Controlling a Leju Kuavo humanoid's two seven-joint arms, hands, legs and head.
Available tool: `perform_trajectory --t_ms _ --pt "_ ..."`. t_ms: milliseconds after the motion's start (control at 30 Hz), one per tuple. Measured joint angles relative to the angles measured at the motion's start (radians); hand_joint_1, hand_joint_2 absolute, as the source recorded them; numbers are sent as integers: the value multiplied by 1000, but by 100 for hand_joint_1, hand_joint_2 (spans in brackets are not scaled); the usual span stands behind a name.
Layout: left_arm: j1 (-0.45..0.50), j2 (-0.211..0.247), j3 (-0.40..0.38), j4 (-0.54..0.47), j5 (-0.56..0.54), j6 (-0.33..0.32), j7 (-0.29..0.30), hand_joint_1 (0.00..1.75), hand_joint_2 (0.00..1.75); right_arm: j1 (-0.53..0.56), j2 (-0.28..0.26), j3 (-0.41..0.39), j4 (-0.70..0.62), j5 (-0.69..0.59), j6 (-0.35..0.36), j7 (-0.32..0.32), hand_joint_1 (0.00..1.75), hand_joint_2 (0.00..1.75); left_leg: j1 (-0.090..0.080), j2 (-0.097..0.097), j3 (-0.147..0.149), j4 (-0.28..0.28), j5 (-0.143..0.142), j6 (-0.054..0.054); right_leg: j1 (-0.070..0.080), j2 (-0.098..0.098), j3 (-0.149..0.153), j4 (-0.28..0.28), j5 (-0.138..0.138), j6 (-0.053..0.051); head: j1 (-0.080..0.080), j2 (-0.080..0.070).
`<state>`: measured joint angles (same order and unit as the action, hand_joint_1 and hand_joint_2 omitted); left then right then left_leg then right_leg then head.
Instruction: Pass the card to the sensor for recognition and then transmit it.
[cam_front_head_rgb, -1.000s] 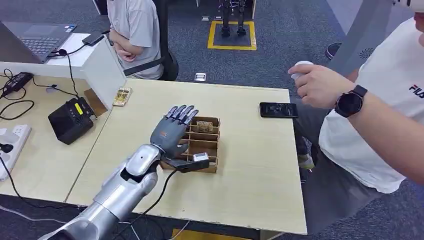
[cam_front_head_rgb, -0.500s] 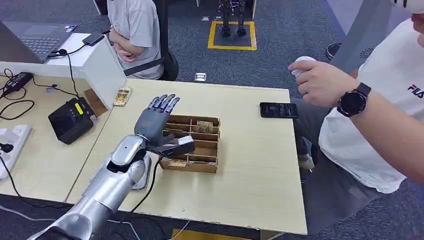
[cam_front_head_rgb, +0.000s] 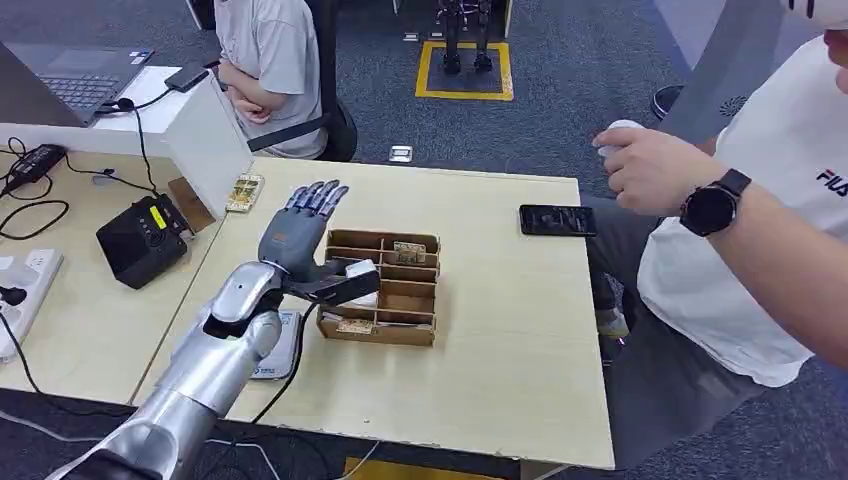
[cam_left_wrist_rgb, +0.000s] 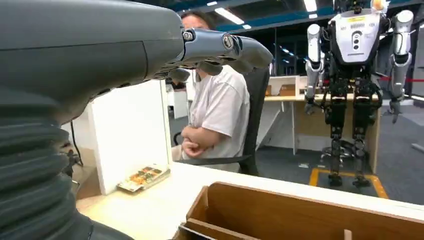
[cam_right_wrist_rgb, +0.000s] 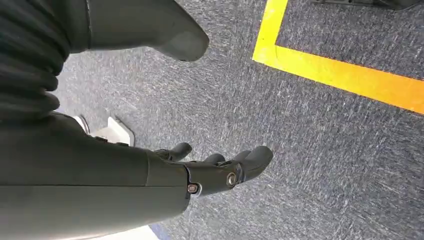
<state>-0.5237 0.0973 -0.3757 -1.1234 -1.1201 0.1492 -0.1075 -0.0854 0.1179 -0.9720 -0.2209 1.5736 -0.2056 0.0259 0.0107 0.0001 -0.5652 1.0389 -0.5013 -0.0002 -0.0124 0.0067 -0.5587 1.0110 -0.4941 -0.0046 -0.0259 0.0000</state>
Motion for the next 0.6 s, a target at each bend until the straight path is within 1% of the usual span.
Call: perform_trajectory --t_ms 200,333,467,600 --pt "5 20 0 0 72 -44 -59 0 175 0 0 0 0 0 0 -1 0 175 0 0 0 0 0 0 0 0 0 0 0 0 0 0" --pt "16 52 0 0 123 -67 -88 0 175 0 0 1 0 0 0 -2 0 175 0 0 0 0 0 0 0 0 0 0 0 0 0 0" --pt "21 76 -1 0 153 -77 -98 0 175 0 0 1 0 0 0 -2 0 175 0 0 0 0 0 0 0 0 0 0 0 0 0 0" --pt "22 83 -3 0 159 -79 -102 0 175 0 0 1 0 0 0 -3 0 175 0 0 0 0 0 0 0 0 0 0 0 0 0 0"
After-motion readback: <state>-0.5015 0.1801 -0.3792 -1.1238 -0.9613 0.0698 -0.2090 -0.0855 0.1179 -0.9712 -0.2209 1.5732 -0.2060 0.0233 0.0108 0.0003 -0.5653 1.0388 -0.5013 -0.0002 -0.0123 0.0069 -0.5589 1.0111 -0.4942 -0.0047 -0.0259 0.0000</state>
